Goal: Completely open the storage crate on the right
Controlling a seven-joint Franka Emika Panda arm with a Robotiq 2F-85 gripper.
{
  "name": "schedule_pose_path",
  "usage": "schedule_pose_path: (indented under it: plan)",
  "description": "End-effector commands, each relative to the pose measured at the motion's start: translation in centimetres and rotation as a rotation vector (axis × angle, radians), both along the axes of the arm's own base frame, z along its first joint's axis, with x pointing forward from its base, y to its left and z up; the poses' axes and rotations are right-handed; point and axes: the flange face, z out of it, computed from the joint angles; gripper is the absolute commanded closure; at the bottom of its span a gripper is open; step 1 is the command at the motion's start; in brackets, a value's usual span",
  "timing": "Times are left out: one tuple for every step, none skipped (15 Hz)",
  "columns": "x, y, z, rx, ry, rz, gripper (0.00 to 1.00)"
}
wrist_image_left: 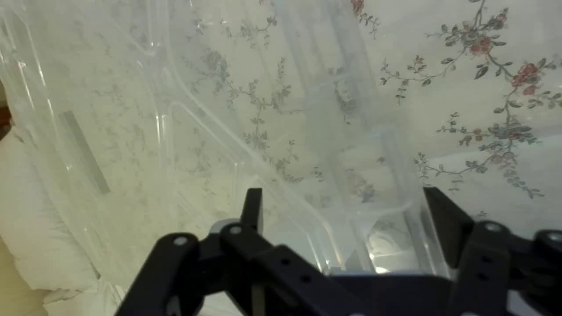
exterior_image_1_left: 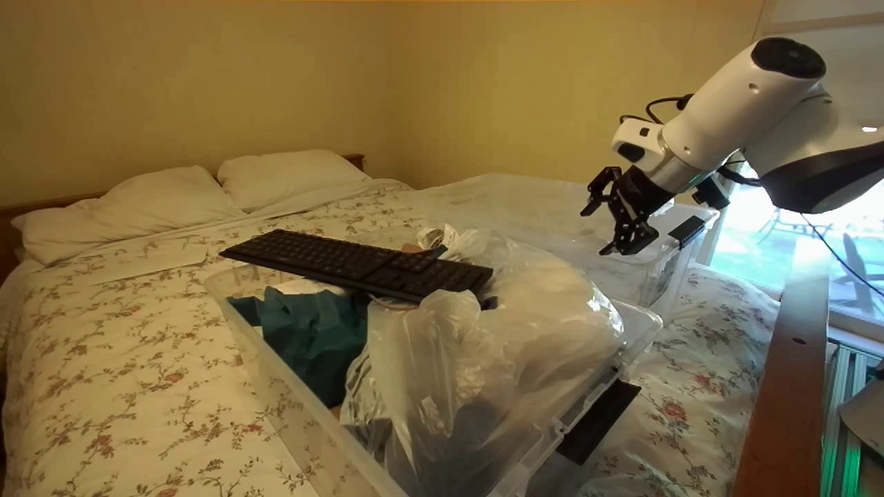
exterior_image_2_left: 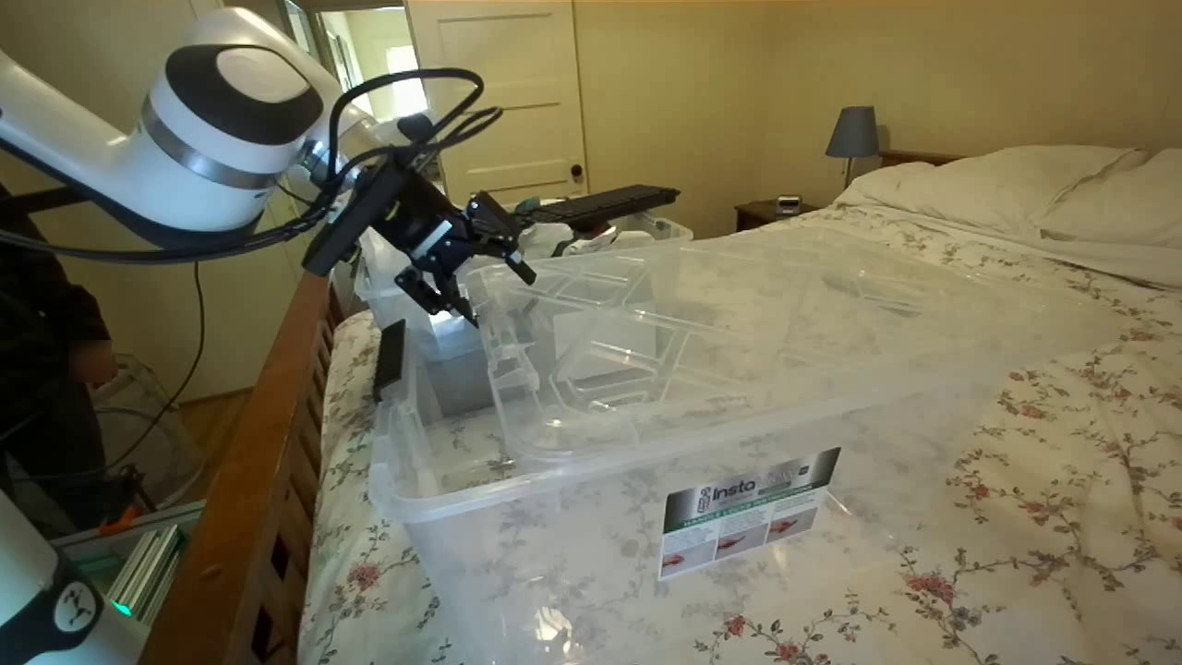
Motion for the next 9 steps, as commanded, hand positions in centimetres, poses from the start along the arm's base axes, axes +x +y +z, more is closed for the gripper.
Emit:
schedule_pose_path:
  plan:
    - [0.0,0.8,0.2,0.05,-0.064,-0.052,0.41]
    - [0.2,1.0,0.6,0.062,-0.08,-0.065,0.49]
    - [0.3,1.2,1.3,0.079,-0.103,-0.077,0.55]
    - [0.5,1.3,2.0,0.092,-0.128,-0.085,0.62]
    - [0.8,1.4,3.2,0.11,-0.166,-0.098,0.64]
    - [1.1,1.4,4.5,0.136,-0.204,-0.115,0.68]
    - [1.4,1.3,5.8,0.163,-0.238,-0.138,0.75]
    - [1.8,1.3,7.0,0.187,-0.268,-0.159,0.8]
    - [2.3,1.2,8.0,0.207,-0.293,-0.18,0.87]
